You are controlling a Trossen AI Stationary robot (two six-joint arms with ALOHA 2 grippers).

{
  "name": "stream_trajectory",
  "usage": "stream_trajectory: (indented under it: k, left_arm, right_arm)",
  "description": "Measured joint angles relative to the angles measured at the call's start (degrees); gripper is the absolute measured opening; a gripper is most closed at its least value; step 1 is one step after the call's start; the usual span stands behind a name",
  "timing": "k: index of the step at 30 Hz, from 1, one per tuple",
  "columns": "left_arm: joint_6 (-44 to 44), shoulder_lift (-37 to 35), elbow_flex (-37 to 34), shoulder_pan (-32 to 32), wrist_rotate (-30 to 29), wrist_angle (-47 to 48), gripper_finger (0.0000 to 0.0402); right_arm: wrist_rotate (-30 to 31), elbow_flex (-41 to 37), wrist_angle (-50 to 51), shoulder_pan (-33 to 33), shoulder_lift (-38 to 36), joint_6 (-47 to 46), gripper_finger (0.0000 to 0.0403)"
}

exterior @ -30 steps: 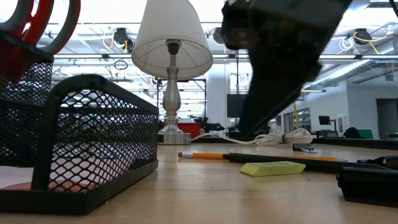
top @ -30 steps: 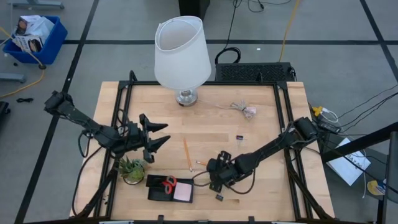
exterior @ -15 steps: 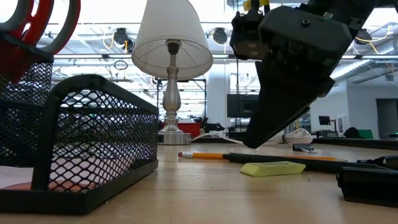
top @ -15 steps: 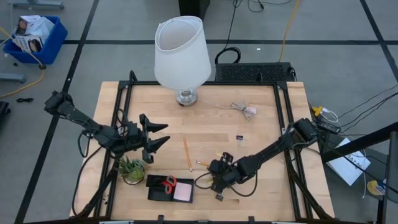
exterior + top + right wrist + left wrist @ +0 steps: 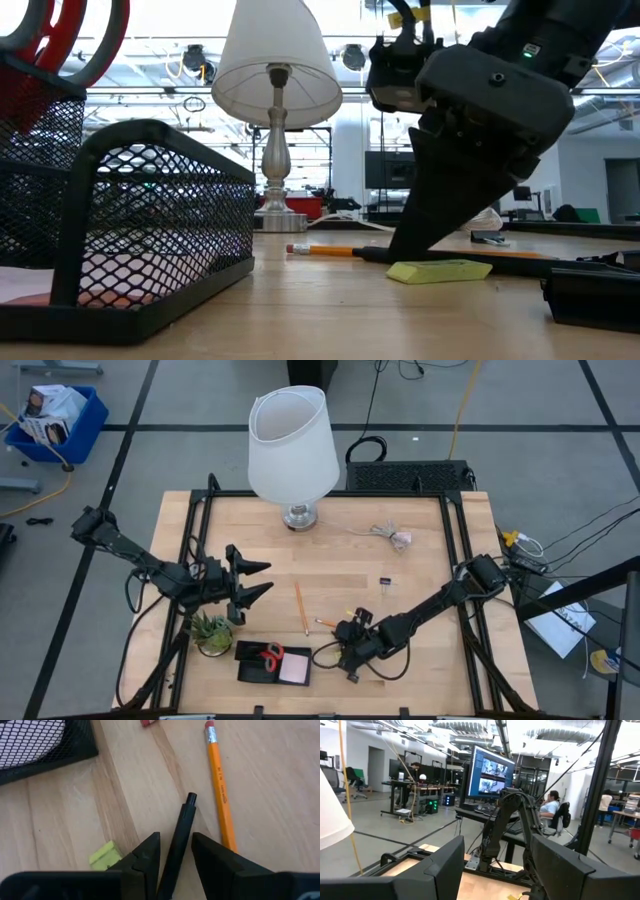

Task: Pick and place office supplies into organizer
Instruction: Put the black pen into the black desk organizer

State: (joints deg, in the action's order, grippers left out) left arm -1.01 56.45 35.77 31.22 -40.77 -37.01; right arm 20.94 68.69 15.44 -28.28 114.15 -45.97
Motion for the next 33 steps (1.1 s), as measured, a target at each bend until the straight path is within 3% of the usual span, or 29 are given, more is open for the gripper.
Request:
stream_trajectory:
  k: [10, 22, 33]
  left_arm:
    - [0.0, 0.0, 0.0, 0.0, 0.0, -0.02, 0.0234]
    - [-0.02, 0.0, 0.0, -0.02, 0.0, -0.02, 0.0234]
    - [-1.68, 0.02, 0.0, -1.05, 0.09, 2.93, 0.0234]
  right_arm:
    - [0.47, -0.07, 1.62, 0.07, 0.11, 4.25, 0.0018]
    - [4.52, -0.41, -3.49, 0.07, -0.3, 11.27, 0.0019]
    - [14.18, -0.42, -5.15, 0.25, -6.0, 20.21, 0.0019]
